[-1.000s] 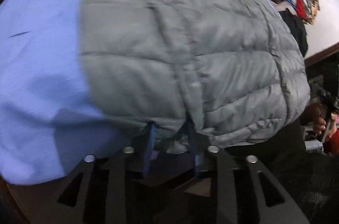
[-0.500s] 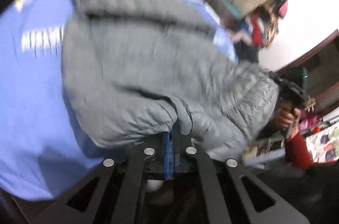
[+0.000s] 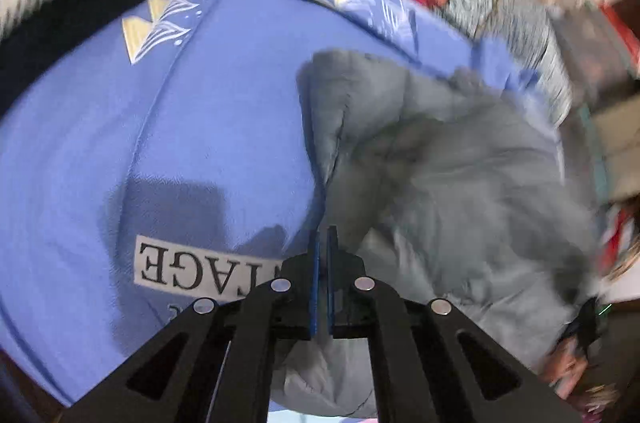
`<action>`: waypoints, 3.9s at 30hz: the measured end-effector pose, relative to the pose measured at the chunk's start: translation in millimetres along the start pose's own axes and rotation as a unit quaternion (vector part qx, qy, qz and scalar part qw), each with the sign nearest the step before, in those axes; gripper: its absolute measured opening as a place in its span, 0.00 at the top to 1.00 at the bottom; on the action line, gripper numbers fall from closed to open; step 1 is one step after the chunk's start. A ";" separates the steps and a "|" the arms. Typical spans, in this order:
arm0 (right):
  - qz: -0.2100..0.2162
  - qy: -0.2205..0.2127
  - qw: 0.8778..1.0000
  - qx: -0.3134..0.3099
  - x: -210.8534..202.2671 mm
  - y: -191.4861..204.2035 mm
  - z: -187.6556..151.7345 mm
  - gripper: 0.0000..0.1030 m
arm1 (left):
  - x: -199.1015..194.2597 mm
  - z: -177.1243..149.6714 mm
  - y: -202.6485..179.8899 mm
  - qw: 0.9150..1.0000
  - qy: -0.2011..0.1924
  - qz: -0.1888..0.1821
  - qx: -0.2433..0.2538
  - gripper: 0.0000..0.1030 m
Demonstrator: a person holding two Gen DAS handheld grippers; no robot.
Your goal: Fold large clothes
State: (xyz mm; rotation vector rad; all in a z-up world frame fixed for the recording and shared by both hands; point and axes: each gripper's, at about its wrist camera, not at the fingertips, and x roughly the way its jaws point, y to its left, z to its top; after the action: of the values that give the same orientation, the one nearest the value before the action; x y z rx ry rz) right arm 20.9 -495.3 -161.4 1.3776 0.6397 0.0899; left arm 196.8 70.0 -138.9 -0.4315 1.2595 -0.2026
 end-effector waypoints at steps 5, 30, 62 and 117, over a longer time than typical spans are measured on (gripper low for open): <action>-0.029 -0.056 0.987 -0.145 -60.7 45.5 -6.0 0.13 | -52.2 1.7 2.2 0.995 -0.092 0.014 0.048 0.74; -0.245 -0.015 0.816 -0.523 130.2 186.3 11.8 0.90 | -9.4 91.0 -95.3 0.964 -0.176 0.062 0.189 0.78; -0.194 0.060 0.847 -0.491 190.1 127.4 -27.6 0.29 | 42.2 51.9 -142.6 0.955 -0.161 0.134 0.211 0.77; -0.208 0.128 0.903 -0.353 161.5 88.8 -3.0 0.82 | 70.4 57.5 -71.2 0.994 0.002 -0.030 0.109 0.61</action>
State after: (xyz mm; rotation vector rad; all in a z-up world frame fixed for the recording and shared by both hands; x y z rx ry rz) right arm 180.3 -405.4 -138.8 0.5129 0.9913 0.1450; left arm 278.8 -9.3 -156.7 -0.2799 1.2143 -0.3880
